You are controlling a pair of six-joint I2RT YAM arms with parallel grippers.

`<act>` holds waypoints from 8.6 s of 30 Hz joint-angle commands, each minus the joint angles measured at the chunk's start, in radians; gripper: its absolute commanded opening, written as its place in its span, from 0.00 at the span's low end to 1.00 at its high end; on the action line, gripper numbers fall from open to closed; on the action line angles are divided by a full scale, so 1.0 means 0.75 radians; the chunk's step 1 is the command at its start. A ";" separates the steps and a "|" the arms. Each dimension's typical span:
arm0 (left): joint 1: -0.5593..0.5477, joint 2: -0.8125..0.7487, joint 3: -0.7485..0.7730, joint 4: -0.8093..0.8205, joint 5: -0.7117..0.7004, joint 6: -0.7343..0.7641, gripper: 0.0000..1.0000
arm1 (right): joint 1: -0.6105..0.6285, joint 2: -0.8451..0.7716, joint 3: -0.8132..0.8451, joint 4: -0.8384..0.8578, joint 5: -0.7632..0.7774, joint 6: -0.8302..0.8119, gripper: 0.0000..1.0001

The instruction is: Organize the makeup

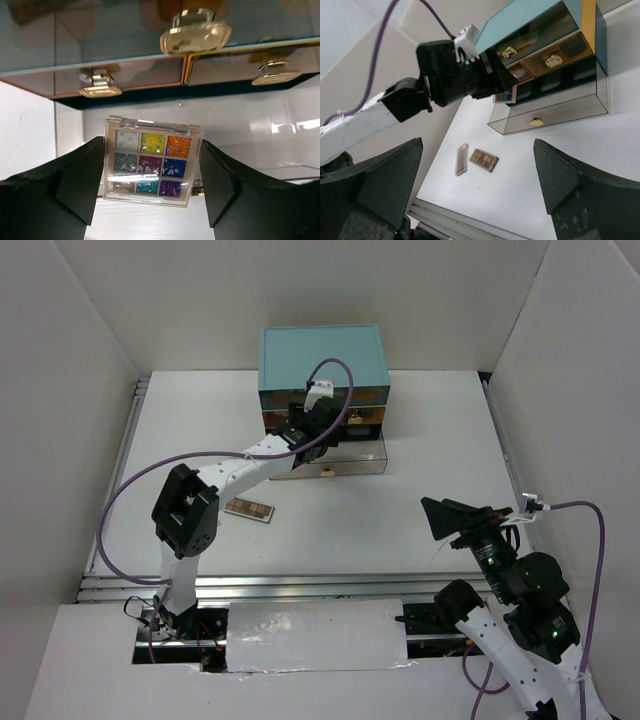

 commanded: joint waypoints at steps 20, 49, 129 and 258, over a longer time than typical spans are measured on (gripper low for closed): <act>0.038 0.071 -0.156 0.098 -0.047 -0.284 0.99 | 0.010 0.070 -0.020 0.072 0.005 -0.088 1.00; 0.095 -0.308 -0.359 -1.289 -0.139 -1.885 0.99 | 0.008 0.047 -0.027 0.115 -0.189 -0.025 1.00; -0.022 0.126 0.081 -0.414 -0.118 -1.992 0.18 | 0.010 0.023 0.217 -0.186 -0.079 -0.092 1.00; -0.026 -1.221 -0.677 -0.649 0.116 -0.514 0.99 | 0.029 1.770 -0.133 1.035 -0.089 0.980 0.00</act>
